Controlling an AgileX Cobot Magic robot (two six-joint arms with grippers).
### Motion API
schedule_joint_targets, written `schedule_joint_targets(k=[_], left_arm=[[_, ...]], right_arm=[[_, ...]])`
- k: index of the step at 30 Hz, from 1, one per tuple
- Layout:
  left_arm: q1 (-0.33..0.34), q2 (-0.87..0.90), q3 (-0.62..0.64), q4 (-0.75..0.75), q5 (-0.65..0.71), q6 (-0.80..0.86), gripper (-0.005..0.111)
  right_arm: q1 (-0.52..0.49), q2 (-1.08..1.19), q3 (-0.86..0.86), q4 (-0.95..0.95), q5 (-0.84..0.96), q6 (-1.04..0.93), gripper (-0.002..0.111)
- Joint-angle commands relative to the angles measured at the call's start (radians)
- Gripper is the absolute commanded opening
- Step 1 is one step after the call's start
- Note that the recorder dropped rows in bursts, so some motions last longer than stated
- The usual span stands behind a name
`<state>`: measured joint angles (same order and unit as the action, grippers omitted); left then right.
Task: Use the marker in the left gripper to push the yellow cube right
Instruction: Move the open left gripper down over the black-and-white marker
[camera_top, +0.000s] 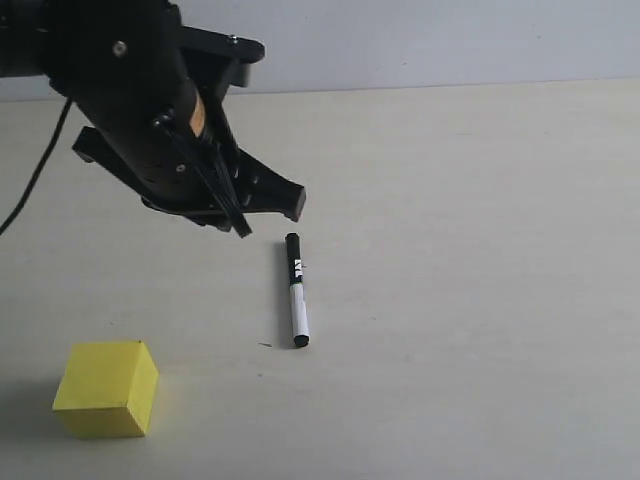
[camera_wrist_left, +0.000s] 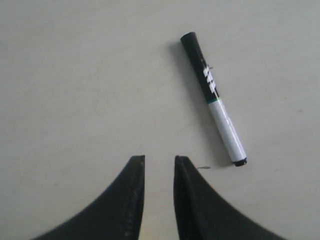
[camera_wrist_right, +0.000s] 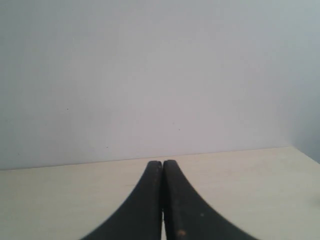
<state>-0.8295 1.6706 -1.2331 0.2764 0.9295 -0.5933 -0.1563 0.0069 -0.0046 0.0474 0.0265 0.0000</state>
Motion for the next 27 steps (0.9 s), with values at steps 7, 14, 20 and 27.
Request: schedule_joint_targets(k=[7,14,20,27], left_arm=[[-0.007,0.06,-0.015,-0.154,-0.07,-0.022,0.024],[-0.007,0.064,-0.015,-0.211,-0.161,-0.05,0.054],[0.005,0.114,-0.017,-0.252,-0.154,-0.179,0.061],[0.021,0.245,-0.107,-0.285,-0.039,-0.135,0.061]], right_arm=[[-0.005,-0.003,0.005,-0.003,-0.003,0.0,0.0],[-0.005,-0.003,0.005,-0.003,-0.003,0.0,0.0],[-0.005,-0.003,0.005,-0.003,-0.003,0.0,0.0],[-0.005,-0.003,0.005,0.0,0.033,0.0,0.0]])
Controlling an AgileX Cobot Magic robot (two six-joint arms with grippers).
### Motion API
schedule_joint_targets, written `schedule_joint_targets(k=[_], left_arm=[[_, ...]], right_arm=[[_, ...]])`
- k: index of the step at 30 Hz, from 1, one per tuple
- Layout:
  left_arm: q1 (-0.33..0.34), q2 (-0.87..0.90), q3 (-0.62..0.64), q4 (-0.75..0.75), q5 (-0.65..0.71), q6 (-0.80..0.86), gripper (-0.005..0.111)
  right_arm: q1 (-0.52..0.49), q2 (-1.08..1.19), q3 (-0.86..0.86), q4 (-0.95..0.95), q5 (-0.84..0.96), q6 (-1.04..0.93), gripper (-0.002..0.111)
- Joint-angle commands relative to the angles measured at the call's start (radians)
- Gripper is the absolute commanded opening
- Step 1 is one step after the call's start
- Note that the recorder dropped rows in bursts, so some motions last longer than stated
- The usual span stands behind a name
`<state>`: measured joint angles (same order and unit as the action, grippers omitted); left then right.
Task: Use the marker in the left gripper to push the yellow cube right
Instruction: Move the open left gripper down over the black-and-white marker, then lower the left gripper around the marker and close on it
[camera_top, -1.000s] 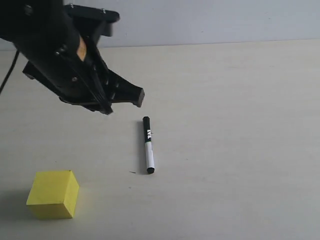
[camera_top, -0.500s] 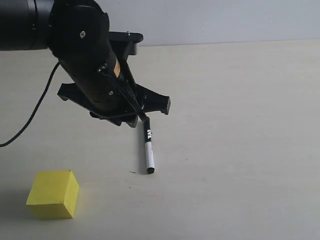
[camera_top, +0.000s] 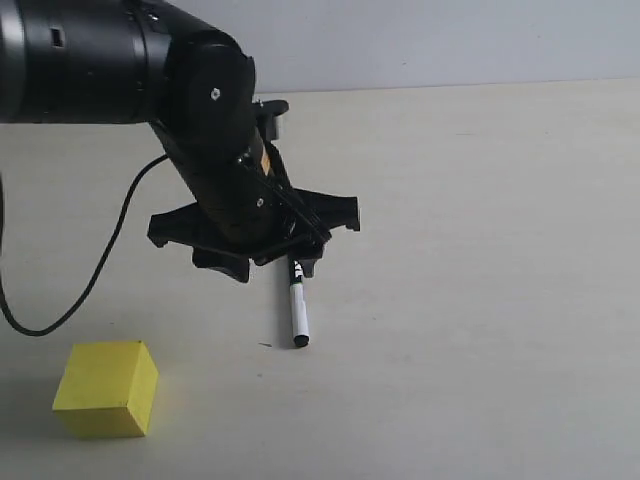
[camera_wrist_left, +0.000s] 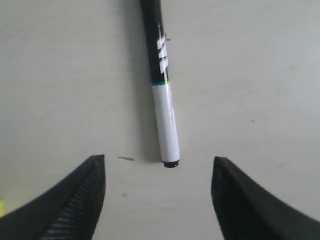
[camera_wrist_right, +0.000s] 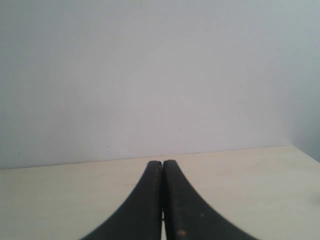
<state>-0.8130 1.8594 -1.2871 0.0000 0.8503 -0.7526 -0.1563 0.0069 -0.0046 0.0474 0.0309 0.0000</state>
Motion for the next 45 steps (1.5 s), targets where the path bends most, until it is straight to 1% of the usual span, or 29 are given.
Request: schedule_joint_targets(k=[1,3,7,12,16,22,45], left_arm=[[0.005,0.079,-0.076,-0.009,-0.008,0.085,0.061],[0.005,0.1,-0.076,-0.014,-0.096,0.122,0.061],[0.005,0.12,-0.076,-0.025,-0.105,0.121,0.061],[0.005,0.121,-0.076,-0.025,-0.063,0.117,0.061],[0.005,0.122,-0.076,-0.012,-0.022,0.077,0.061],[-0.001,0.122,-0.076,-0.025,0.0,0.068,0.061],[-0.018,0.122,-0.076,-0.029,0.004,0.073,0.061]], right_arm=[[-0.005,-0.003,0.005,0.0,0.03,0.0,0.0],[-0.005,-0.003,0.005,0.002,0.03,-0.006,0.0],[-0.005,-0.003,0.005,0.002,0.03,-0.006,0.0],[-0.005,-0.003,0.005,0.002,0.03,-0.006,0.0],[-0.005,-0.003,0.005,0.002,0.03,-0.006,0.0],[-0.005,-0.003,0.005,0.002,0.03,-0.006,0.0],[-0.005,-0.007,0.005,0.002,0.03,0.0,0.0]])
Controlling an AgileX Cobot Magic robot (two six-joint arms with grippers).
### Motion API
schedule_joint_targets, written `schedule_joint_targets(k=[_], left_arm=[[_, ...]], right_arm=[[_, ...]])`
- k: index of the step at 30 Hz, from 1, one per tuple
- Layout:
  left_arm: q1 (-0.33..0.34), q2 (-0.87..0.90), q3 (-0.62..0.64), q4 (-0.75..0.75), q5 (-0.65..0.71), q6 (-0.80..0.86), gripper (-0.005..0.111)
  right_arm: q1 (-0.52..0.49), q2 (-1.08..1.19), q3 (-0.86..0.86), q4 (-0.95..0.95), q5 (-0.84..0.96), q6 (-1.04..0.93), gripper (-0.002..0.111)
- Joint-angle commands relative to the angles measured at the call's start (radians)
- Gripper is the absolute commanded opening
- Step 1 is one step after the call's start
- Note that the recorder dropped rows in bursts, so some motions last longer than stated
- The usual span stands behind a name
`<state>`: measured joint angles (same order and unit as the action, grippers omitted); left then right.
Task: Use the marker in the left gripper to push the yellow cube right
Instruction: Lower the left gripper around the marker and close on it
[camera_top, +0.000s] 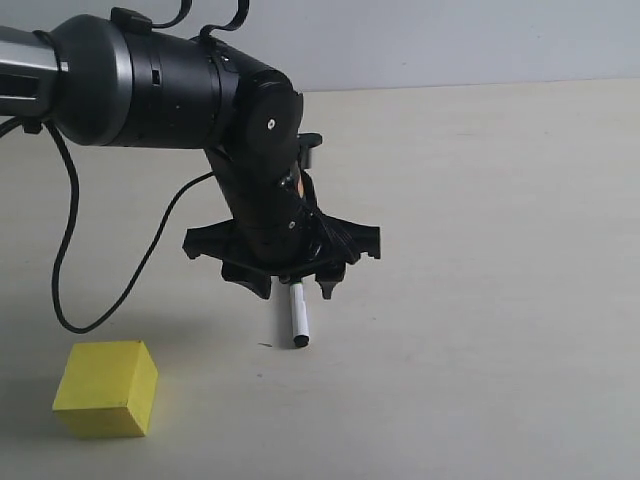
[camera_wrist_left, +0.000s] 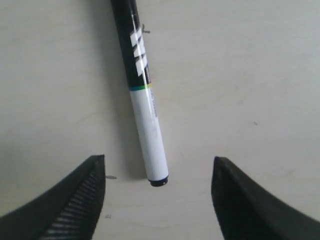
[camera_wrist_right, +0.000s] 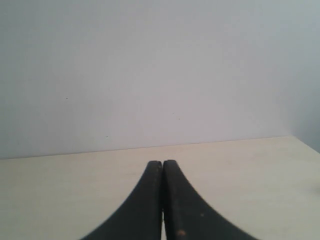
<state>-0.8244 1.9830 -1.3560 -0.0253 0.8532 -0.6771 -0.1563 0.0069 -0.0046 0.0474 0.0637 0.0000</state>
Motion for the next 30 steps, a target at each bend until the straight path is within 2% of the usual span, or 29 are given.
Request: schedule_joint_targets(k=[1,17,30], left_arm=[[-0.007,-0.002,-0.007,-0.009,0.003,-0.003,0.061],[-0.014,-0.002,-0.007,-0.033,-0.051,-0.003,0.061],[-0.014,-0.002,-0.007,-0.033,-0.043,0.003,0.061]], right_arm=[[-0.005,-0.007,0.005,0.002,-0.003,0.0,0.0],[-0.008,-0.007,0.005,0.002,-0.003,0.0,0.0],[-0.006,-0.007,0.005,0.002,-0.003,0.0,0.0]])
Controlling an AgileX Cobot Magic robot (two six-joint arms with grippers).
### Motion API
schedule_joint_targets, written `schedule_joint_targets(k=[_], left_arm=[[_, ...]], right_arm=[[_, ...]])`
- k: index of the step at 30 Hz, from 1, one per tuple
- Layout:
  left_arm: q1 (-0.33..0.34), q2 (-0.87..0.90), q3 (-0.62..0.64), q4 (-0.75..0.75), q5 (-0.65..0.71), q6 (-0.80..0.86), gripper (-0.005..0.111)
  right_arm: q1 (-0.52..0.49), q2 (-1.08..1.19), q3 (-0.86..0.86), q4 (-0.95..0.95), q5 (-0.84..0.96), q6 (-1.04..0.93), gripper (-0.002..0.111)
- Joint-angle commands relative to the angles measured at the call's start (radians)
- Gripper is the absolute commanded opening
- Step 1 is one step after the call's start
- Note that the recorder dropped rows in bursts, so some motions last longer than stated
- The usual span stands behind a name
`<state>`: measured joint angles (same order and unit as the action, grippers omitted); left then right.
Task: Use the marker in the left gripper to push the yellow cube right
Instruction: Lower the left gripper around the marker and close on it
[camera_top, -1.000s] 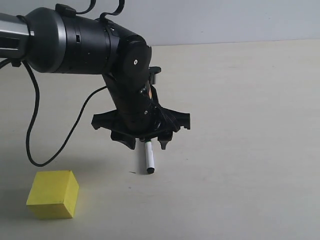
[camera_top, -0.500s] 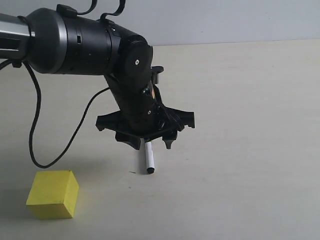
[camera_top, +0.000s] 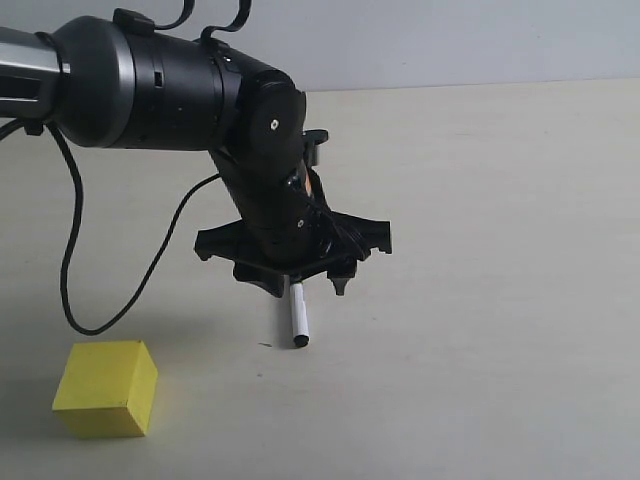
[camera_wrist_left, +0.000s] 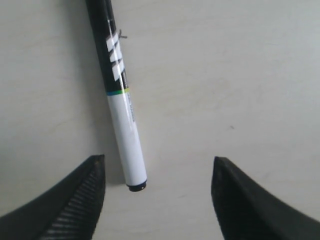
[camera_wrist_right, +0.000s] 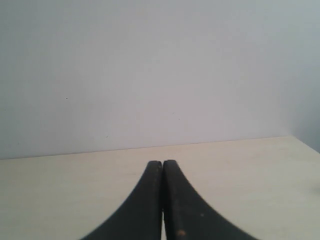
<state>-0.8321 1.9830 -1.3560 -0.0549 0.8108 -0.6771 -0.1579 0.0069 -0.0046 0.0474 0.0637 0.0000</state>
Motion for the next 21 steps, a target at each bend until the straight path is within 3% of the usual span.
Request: schedule_joint_targets(k=[1,16,21], left_arm=[[-0.006,-0.002,-0.007,-0.004,-0.001,0.003,0.061],[-0.006,-0.002,-0.007,0.004,0.037,-0.036,0.061],[-0.006,-0.002,-0.007,0.004,-0.028,0.076,0.061]], right_arm=[[-0.005,-0.007,0.005,0.002,-0.003,0.0,0.0],[-0.005,-0.007,0.005,0.002,-0.003,0.0,0.0],[-0.005,-0.007,0.005,0.002,-0.003,0.0,0.0]])
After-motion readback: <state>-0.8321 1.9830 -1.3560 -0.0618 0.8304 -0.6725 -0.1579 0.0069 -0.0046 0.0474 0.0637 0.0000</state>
